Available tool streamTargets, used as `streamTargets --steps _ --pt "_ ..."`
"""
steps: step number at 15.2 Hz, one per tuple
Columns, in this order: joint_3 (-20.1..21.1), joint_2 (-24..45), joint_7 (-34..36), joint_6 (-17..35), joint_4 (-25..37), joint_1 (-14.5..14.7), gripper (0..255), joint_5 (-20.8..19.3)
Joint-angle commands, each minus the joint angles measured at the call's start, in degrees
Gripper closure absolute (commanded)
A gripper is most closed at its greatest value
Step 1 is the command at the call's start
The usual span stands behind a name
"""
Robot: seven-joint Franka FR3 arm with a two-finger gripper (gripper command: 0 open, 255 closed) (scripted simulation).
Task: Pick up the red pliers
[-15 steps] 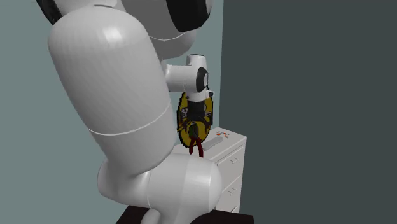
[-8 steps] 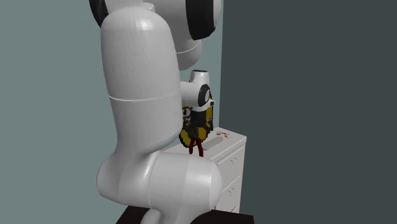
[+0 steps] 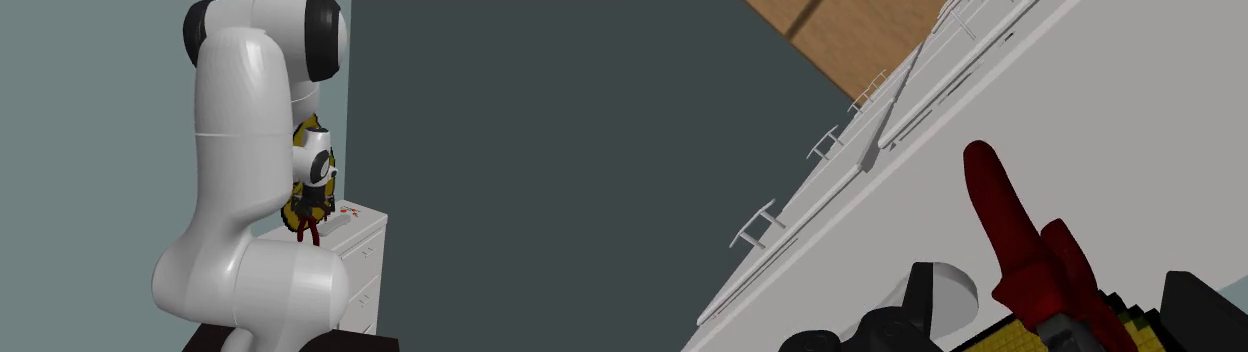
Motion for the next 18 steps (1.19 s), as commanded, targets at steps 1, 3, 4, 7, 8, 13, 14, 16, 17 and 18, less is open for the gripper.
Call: streamTargets --steps 1,3,4,7,8,13,14,16,17,18 --pt "0.16 1.42 -0.76 1.63 -0.15 -0.08 0 0.74" --pt "0.38 2.77 -1.38 3.11 -0.30 -0.17 0 1.42" --pt "0.57 3.86 -1.90 4.26 -0.37 -0.25 0 1.99" --pt "0.56 3.78 -1.97 4.18 -0.38 -0.32 255 1.99" --pt "0.56 3.79 -1.93 4.15 -0.34 -0.30 255 1.96" --pt "0.56 3.84 -1.93 4.16 -0.30 -0.30 255 1.97" --pt "0.56 3.87 -1.95 4.16 -0.27 -0.31 255 1.98" --pt "0.58 3.86 -1.90 4.26 -0.37 -0.26 255 1.98" --pt "0.43 3.16 -1.56 3.53 -0.34 -0.18 255 1.62" --pt "0.31 2.48 -1.25 2.79 -0.27 -0.12 255 1.28"
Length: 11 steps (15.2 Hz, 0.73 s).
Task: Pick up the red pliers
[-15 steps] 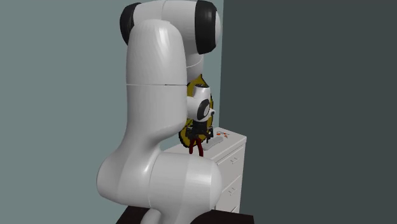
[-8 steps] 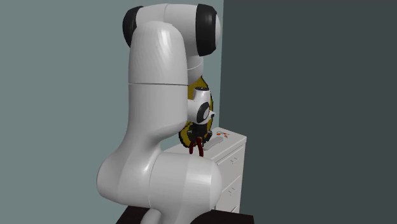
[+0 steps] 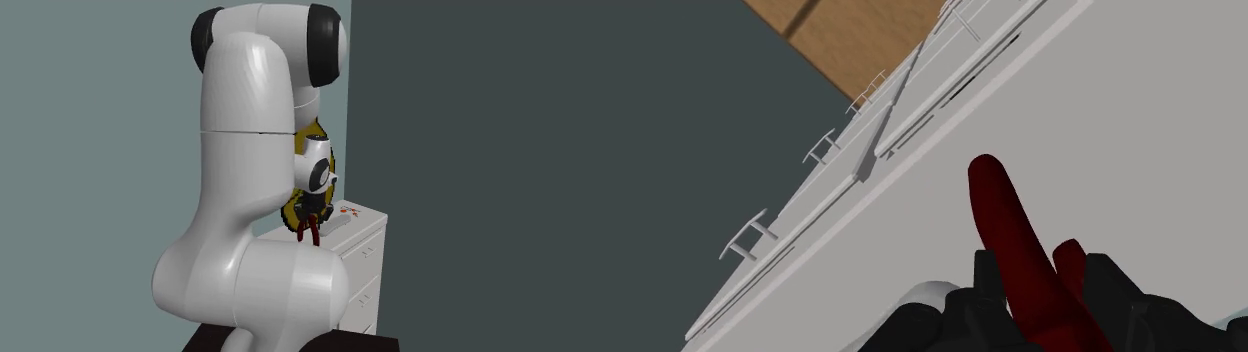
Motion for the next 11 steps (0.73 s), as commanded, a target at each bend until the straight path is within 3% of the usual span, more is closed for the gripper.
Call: streamTargets --steps 1,11 --pt "-0.21 -1.24 0.55 -1.29 0.04 0.11 255 -0.60" --pt "-0.84 -7.39 3.15 -8.86 1.53 0.21 255 -3.40"
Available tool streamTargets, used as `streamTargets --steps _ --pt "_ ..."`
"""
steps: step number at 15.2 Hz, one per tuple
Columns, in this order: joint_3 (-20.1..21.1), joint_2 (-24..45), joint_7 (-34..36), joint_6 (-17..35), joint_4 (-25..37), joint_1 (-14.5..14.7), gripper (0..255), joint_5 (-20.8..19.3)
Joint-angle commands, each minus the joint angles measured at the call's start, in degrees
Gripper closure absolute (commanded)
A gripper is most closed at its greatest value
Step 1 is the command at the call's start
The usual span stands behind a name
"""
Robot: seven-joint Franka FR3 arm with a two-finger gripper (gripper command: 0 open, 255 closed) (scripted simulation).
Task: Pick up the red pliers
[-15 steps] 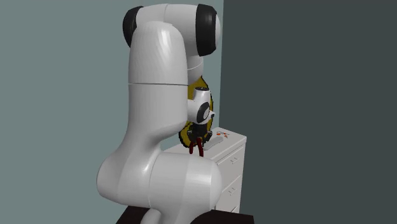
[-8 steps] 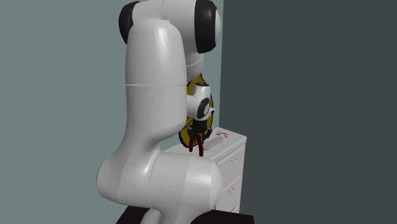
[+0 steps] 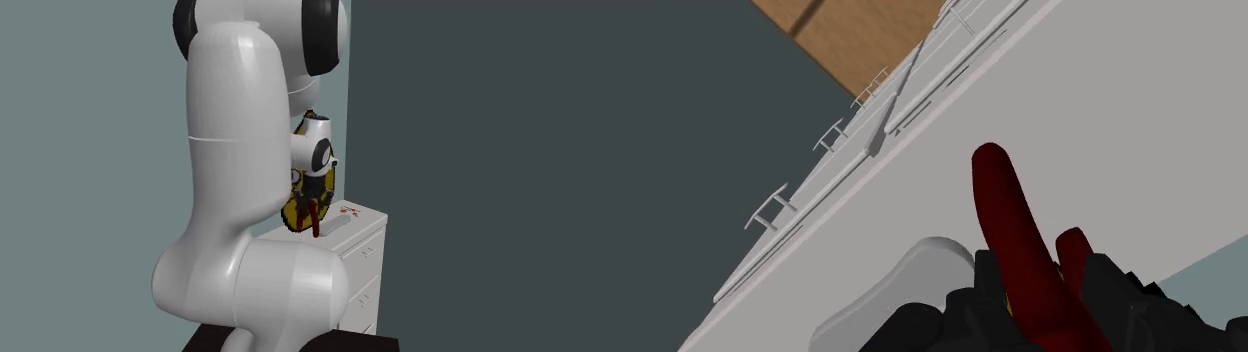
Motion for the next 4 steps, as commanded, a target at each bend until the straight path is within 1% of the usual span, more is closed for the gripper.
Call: streamTargets --steps 1,4 --pt "-0.08 -1.19 0.37 -1.52 0.32 -0.04 255 -0.43" --pt "-0.10 -1.81 0.61 -2.41 0.59 -0.07 255 -0.67"
